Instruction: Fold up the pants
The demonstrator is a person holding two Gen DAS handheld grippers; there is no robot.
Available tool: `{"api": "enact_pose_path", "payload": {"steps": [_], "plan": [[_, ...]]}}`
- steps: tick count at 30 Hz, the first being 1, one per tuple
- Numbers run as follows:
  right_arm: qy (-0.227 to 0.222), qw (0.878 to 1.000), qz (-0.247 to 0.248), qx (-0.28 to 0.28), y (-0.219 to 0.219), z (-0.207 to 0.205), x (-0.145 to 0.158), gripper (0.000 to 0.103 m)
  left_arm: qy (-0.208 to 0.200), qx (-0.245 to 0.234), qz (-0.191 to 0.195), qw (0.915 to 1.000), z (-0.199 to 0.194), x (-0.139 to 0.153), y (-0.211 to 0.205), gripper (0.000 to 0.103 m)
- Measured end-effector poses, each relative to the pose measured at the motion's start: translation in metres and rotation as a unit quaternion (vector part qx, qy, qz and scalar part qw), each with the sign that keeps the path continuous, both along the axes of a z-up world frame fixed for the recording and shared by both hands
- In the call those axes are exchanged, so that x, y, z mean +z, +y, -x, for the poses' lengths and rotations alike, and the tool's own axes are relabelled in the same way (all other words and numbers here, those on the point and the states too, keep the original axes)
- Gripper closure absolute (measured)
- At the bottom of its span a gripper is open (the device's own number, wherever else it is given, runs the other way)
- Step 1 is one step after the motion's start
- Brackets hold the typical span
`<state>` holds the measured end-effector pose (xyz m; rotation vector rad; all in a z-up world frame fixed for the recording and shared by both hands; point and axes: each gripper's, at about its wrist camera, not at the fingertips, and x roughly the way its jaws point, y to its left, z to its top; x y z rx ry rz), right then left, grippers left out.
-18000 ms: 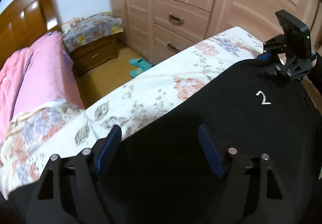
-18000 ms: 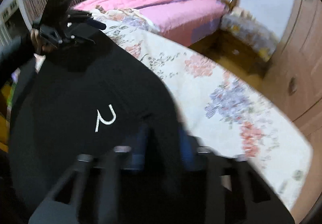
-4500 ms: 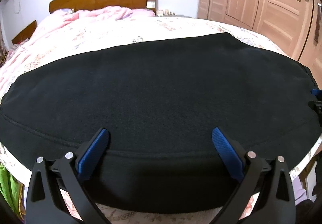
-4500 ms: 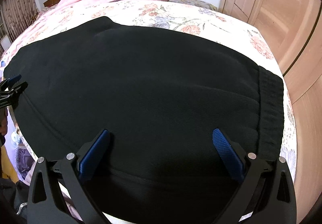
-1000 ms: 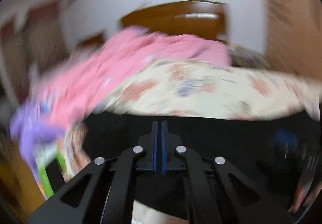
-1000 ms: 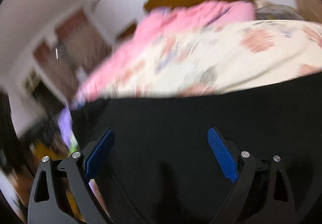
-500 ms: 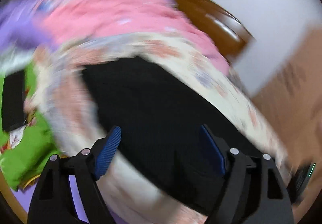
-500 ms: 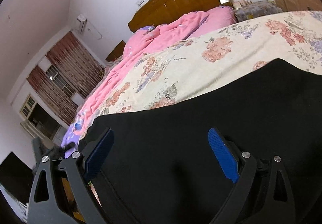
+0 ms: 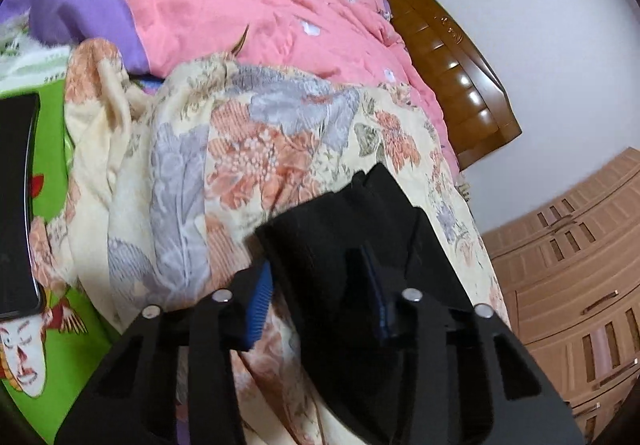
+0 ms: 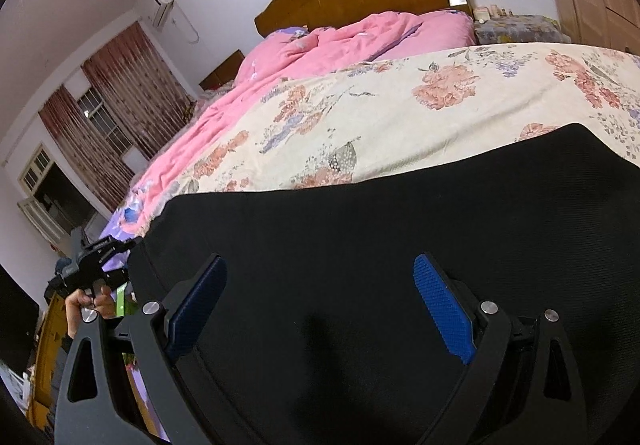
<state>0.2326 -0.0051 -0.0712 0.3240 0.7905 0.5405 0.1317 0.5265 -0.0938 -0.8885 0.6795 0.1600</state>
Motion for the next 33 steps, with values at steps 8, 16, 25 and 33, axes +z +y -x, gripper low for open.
{"api": "enact_pose_path", "payload": {"steps": [8,16,25,33], "plan": [[-0.001,1.0,0.002,0.004,0.001,0.001,-0.001,0.011,0.002,0.013,-0.141,0.9899,0.009,0.038,-0.035,0.09],[-0.003,1.0,-0.014,0.001,-0.005,0.002,0.0,0.011,0.004,-0.025,-0.373,0.9276,0.0,0.086,-0.132,0.091],[0.001,1.0,-0.019,0.001,-0.006,0.001,0.001,0.011,0.045,0.013,-0.33,0.9429,0.001,0.068,-0.1,0.091],[0.056,0.984,-0.045,0.16,0.122,-0.035,0.034,0.011,-0.128,-0.094,-0.41,0.898,0.044,0.058,-0.168,0.092]]}}
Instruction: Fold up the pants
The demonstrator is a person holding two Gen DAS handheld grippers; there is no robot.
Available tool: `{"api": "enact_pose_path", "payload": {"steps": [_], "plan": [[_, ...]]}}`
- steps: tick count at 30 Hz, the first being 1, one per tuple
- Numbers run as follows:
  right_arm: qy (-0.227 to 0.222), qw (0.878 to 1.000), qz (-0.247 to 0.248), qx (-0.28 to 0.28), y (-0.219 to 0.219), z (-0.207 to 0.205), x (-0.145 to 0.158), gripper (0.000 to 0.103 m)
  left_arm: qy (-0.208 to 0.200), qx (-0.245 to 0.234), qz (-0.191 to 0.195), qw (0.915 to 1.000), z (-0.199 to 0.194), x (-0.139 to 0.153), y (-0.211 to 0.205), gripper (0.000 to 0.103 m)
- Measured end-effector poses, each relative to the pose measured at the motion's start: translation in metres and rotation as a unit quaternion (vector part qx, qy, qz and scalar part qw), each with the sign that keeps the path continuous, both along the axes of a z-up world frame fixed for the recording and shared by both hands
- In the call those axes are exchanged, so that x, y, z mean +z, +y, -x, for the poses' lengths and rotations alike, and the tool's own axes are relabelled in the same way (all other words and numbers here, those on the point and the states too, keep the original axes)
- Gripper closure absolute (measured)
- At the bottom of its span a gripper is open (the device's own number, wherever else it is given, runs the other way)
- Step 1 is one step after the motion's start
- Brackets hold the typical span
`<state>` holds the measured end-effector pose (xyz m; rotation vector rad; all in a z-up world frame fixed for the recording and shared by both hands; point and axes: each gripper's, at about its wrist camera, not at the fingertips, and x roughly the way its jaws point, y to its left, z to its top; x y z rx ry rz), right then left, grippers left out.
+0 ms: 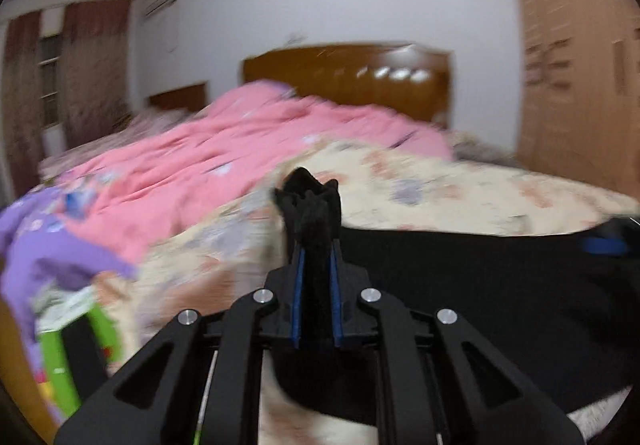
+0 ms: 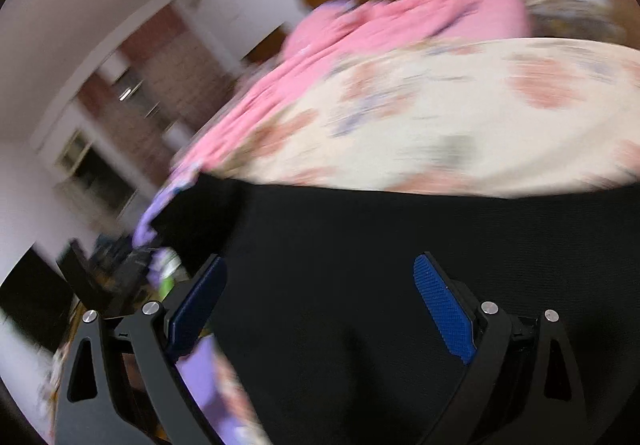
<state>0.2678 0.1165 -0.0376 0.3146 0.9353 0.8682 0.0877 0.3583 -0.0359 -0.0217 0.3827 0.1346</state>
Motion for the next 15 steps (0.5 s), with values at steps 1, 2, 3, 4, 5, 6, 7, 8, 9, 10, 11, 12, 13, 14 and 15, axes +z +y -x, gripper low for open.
{"api": "enact_pose_path", "payload": {"steps": [1,2,3,4,5,6,7,8,9,10,11,12,13,14,15], "plan": [[0.012,0.999,0.012,0.031,0.029,-0.006,0.002,0.011,-0.008,-0.007,0.003,0.9999,0.002,-0.003,-0.002,0.092],[0.019,0.998,0.022,0.057,0.055,-0.01,0.004,0.011,-0.013,-0.015,0.009,0.9998,0.003,-0.008,-0.003,0.092],[0.022,0.996,0.027,0.077,0.075,-0.011,0.006,0.011,-0.013,-0.02,0.017,0.9996,0.003,-0.012,-0.002,0.092],[0.026,0.994,0.03,0.098,0.1,-0.013,0.008,0.011,-0.011,-0.026,0.029,0.9992,0.0,-0.015,0.0,0.092],[0.033,0.993,0.031,0.109,0.118,-0.014,0.01,0.011,-0.011,-0.029,0.035,0.9989,0.0,-0.017,0.002,0.092],[0.047,0.992,0.028,0.116,0.135,-0.016,0.009,0.011,-0.012,-0.035,0.04,0.9985,0.0,-0.02,0.003,0.092],[0.059,0.991,0.026,0.117,0.144,-0.018,0.006,0.011,-0.013,-0.039,0.037,0.9985,0.001,-0.021,0.002,0.092],[0.07,0.99,0.027,0.116,0.152,-0.02,0.003,0.011,-0.014,-0.042,0.025,0.9987,0.002,-0.021,-0.001,0.092],[0.084,0.99,0.036,0.111,0.161,-0.023,-0.004,0.011,-0.014,-0.042,0.015,0.9989,0.003,-0.022,-0.004,0.092],[0.089,0.989,0.045,0.11,0.166,-0.022,-0.008,0.011,-0.013,-0.043,0.001,0.999,0.003,-0.022,-0.008,0.092],[0.092,0.988,0.054,0.112,0.172,-0.022,-0.013,0.011,-0.012,-0.043,-0.018,0.9989,0.004,-0.024,-0.013,0.092],[0.093,0.988,0.062,0.111,0.176,-0.022,-0.017,0.011,-0.01,-0.041,-0.037,0.9984,0.004,-0.026,-0.018,0.092],[0.096,0.987,0.067,0.108,0.177,-0.022,-0.021,0.011,-0.009,-0.041,-0.052,0.9978,0.003,-0.029,-0.025,0.092],[0.1,0.987,0.071,0.105,0.178,-0.021,-0.023,0.011,-0.007,-0.042,-0.069,0.9967,0.003,-0.031,-0.031,0.092],[0.102,0.987,0.075,0.101,0.18,-0.022,-0.026,0.011,-0.004,-0.045,-0.091,0.9948,0.002,-0.034,-0.04,0.092]]}}
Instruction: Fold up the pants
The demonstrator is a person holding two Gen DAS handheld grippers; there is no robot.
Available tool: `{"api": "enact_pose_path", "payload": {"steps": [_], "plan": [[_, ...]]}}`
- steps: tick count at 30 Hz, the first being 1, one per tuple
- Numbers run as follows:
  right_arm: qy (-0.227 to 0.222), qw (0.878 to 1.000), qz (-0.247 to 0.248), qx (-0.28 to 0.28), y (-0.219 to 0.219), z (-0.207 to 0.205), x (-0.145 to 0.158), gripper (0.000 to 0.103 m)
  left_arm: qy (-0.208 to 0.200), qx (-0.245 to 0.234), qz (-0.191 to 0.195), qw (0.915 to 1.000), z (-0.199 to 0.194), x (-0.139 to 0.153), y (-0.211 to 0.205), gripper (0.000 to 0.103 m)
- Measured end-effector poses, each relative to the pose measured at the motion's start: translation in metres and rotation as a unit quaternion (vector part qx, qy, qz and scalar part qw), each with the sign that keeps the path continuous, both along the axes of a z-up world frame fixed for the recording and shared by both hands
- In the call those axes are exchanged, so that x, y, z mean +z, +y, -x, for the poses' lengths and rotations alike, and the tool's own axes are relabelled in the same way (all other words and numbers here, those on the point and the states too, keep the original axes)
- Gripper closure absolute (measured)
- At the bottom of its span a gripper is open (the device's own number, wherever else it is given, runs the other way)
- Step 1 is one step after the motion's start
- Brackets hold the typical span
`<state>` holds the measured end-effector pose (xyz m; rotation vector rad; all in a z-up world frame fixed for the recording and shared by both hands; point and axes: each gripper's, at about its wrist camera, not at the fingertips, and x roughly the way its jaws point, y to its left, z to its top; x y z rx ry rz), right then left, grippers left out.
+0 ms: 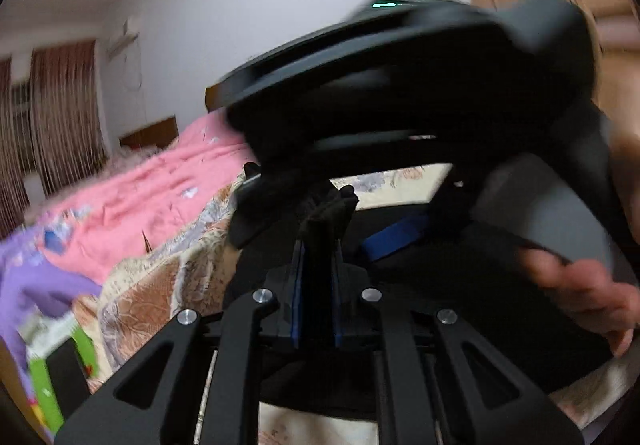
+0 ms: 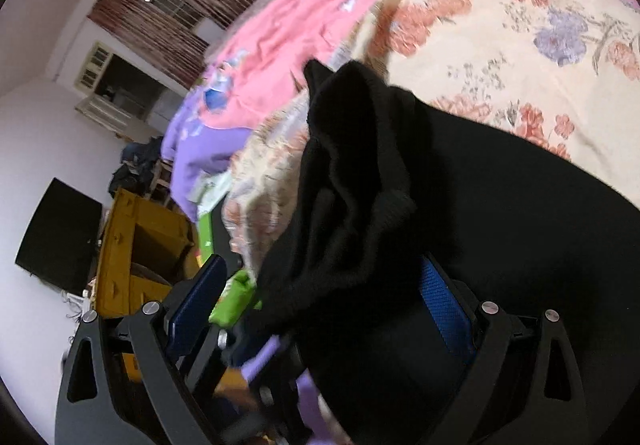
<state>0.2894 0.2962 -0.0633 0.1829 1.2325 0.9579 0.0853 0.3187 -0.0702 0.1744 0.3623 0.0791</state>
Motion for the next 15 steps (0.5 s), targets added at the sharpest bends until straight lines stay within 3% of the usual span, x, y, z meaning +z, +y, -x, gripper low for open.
{"api": "enact_pose_path", "payload": {"steps": [1,2,3,5,6,8,9,10,11,12,15], "plan": [[-0.01,1.0,0.002,0.0,-0.002,0.001,0.0,0.015,0.002,-0.004,-0.018,0.9998,0.001,-0.002,-0.008,0.091],[-0.023,1.0,0.007,0.002,-0.002,0.005,0.0,0.05,0.005,-0.01,-0.037,0.9993,0.003,-0.005,-0.015,0.091],[-0.037,0.999,0.01,0.005,-0.005,0.008,0.001,0.071,0.007,-0.016,-0.049,0.9987,0.004,-0.006,-0.02,0.09],[-0.061,0.998,-0.006,-0.009,-0.02,0.013,0.008,0.083,0.004,-0.029,-0.044,0.9986,0.013,-0.004,-0.022,0.077],[-0.063,0.998,-0.02,-0.018,-0.03,0.013,0.011,0.084,-0.003,-0.044,-0.018,0.9989,0.021,0.0,-0.016,0.07],[-0.058,0.997,-0.048,-0.033,-0.047,0.012,0.012,0.084,-0.018,-0.036,0.06,0.9974,0.032,0.011,0.013,0.02],[-0.05,0.996,-0.067,-0.039,-0.056,0.011,0.011,0.084,-0.021,-0.034,0.109,0.9933,0.034,0.015,0.031,0.015],[-0.045,0.995,-0.08,-0.044,-0.063,0.009,0.009,0.084,-0.02,-0.038,0.181,0.9825,0.033,0.02,0.057,0.015],[-0.04,0.993,-0.095,-0.053,-0.073,0.009,0.007,0.084,-0.016,-0.043,0.26,0.9645,0.03,0.021,0.085,0.013],[-0.038,0.992,-0.102,-0.057,-0.076,0.009,0.005,0.084,-0.009,-0.033,0.296,0.9547,0.024,0.021,0.101,0.011],[-0.037,0.989,-0.124,-0.068,-0.098,0.019,0.004,0.084,0.048,0.001,0.343,0.938,-0.009,0.016,0.137,0.01]]}}
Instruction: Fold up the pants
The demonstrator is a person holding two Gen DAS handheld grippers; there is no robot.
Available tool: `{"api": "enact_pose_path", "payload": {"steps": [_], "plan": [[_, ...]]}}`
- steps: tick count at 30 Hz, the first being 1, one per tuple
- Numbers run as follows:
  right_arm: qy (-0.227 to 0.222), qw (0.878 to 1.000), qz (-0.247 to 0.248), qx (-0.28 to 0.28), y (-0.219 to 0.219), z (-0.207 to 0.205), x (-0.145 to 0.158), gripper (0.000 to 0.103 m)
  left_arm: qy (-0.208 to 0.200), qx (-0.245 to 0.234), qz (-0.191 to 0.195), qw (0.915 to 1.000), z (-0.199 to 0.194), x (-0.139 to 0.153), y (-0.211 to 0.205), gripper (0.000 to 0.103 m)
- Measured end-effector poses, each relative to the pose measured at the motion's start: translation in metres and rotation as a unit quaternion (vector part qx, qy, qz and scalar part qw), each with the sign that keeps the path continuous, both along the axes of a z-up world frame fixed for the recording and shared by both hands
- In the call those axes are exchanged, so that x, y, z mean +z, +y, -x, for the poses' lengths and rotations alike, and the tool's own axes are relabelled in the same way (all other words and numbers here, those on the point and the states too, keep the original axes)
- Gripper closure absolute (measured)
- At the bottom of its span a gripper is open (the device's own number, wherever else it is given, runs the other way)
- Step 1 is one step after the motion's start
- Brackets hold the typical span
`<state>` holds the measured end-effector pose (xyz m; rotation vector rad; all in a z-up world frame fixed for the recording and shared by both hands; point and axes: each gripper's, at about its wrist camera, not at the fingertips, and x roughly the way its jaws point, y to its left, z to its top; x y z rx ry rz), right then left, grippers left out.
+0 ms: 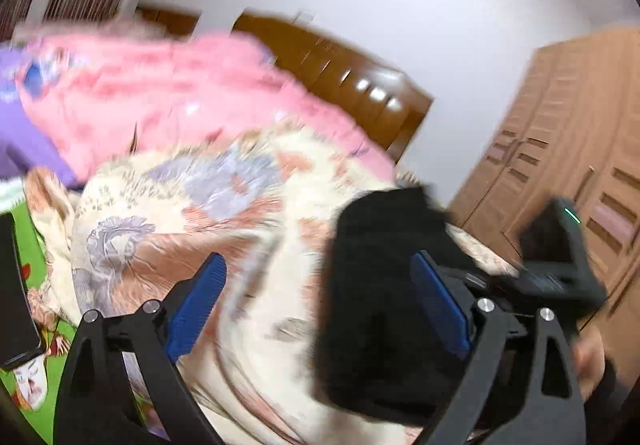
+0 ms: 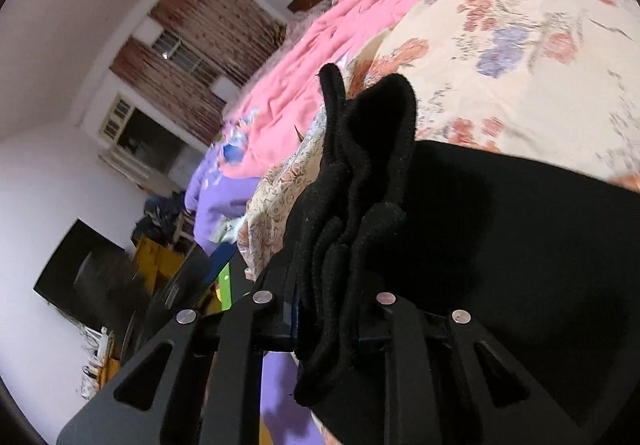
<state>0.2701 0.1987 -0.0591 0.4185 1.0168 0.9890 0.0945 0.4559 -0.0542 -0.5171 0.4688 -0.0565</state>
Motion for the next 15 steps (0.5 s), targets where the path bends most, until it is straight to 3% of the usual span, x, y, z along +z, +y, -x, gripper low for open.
{"api": "enact_pose_path", "payload": {"steps": [2,3,4,5,7,8,10,11,12,15], "plan": [[-0.006,1.0,-0.016,-0.004,-0.017,0.008,0.003,0.084,0.025,-0.002,0.035,0.999,-0.018,-0.008,0.017,0.01],[-0.012,1.0,-0.022,-0.01,-0.03,0.014,0.005,0.084,0.046,0.029,0.04,0.9977,-0.027,-0.016,0.033,0.01],[-0.014,0.999,-0.026,-0.014,-0.037,0.018,0.008,0.084,0.087,0.085,0.04,0.9917,-0.035,-0.03,0.053,0.01],[-0.015,0.999,-0.031,-0.018,-0.049,0.022,0.008,0.084,0.139,0.143,0.067,0.9776,-0.041,-0.053,0.08,0.015],[-0.023,0.999,-0.033,-0.028,-0.078,0.032,0.01,0.084,0.166,0.192,0.101,0.9619,-0.039,-0.075,0.109,0.02],[-0.028,0.999,-0.03,-0.034,-0.092,0.037,0.011,0.084,0.165,0.19,0.102,0.9625,-0.038,-0.078,0.113,0.02],[-0.038,0.998,-0.032,-0.048,-0.122,0.048,0.013,0.084,0.184,0.206,0.035,0.9604,-0.043,-0.068,0.099,0.019],[-0.04,0.997,-0.035,-0.056,-0.136,0.053,0.012,0.084,0.204,0.246,-0.041,0.9466,-0.046,-0.058,0.084,0.01],[-0.041,0.996,-0.037,-0.07,-0.154,0.057,0.011,0.084,0.218,0.294,-0.09,0.9263,-0.046,-0.048,0.076,0.007],[-0.038,0.994,-0.034,-0.096,-0.181,0.063,0.002,0.084,0.219,0.364,-0.107,0.8988,-0.038,-0.022,0.053,0.004]]}}
